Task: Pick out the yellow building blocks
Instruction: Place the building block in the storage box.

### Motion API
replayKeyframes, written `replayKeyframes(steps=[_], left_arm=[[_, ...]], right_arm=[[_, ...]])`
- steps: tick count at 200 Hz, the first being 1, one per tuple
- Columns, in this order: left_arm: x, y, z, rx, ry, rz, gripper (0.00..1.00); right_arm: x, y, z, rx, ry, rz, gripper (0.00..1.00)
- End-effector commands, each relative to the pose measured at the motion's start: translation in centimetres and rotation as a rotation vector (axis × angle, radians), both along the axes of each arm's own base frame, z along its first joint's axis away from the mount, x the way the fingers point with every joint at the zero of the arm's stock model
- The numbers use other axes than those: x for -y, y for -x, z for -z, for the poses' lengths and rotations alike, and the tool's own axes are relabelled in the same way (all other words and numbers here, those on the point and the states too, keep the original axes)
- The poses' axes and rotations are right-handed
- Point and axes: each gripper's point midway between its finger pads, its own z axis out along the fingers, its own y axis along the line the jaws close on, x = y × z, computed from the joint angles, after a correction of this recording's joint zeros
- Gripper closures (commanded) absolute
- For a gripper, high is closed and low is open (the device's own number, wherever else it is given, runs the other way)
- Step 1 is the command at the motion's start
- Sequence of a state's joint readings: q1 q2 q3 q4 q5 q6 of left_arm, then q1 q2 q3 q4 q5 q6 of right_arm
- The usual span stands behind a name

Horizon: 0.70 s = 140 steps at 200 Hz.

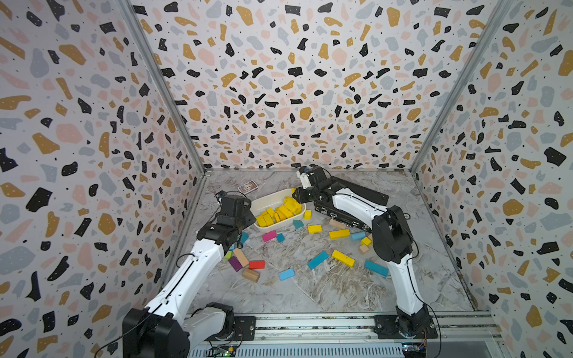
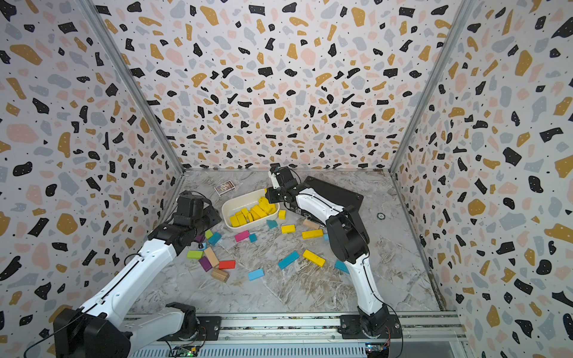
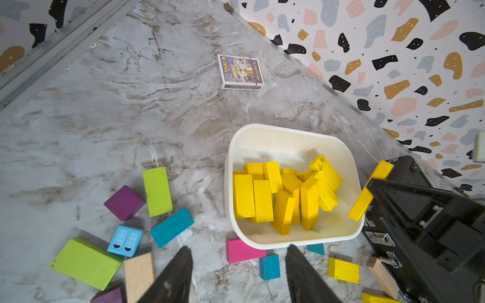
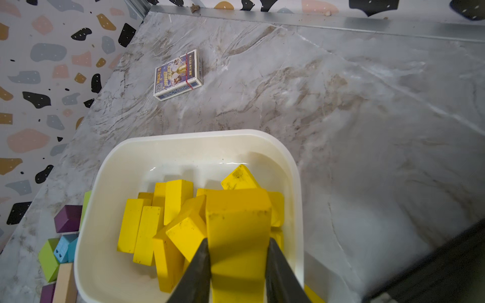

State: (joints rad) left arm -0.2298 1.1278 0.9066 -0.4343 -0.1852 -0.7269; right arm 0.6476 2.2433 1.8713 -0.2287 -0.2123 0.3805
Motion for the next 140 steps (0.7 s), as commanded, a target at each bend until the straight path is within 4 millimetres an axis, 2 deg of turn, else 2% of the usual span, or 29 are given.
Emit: replayKeyframes(steps=[1, 33, 59, 79, 105, 123, 140], left_arm=[[-0.3, -0.3, -0.7, 0.022, -0.018, 0.005, 0.42], [-0.3, -0.1, -1.2, 0.040, -0.034, 0.019, 0.42], [0.3, -0.3, -1.3, 0.051, -0.021, 0.059, 0.42], [1.5, -0.7, -1.7, 0.070, 0.003, 0.123, 0.42], [3.4, -1.3, -2.6, 0.108, 0.039, 0.228, 0.42], [5.4, -1.8, -3.2, 0.141, 0.081, 0.327, 0.43], [8.0, -2.0, -4.0, 0.190, 0.115, 0.467, 0.43]], right_arm=[[-2.3, 0.4, -2.4, 0.046, -0.048, -0.015, 0.87], [-3.2, 2.0, 0.9, 0.019, 0.047, -0.057, 0.84], [-3.0, 2.2, 1.3, 0.012, 0.067, -0.056, 0.65], [-2.7, 2.1, -0.6, 0.054, 0.074, -0.057, 0.53], [-1.4, 2.7, -4.7, 0.107, 0.068, -0.070, 0.41], [0.8, 3.8, -7.1, 0.136, 0.074, -0.070, 0.38], [4.4, 5.1, -8.2, 0.145, 0.102, -0.042, 0.39]])
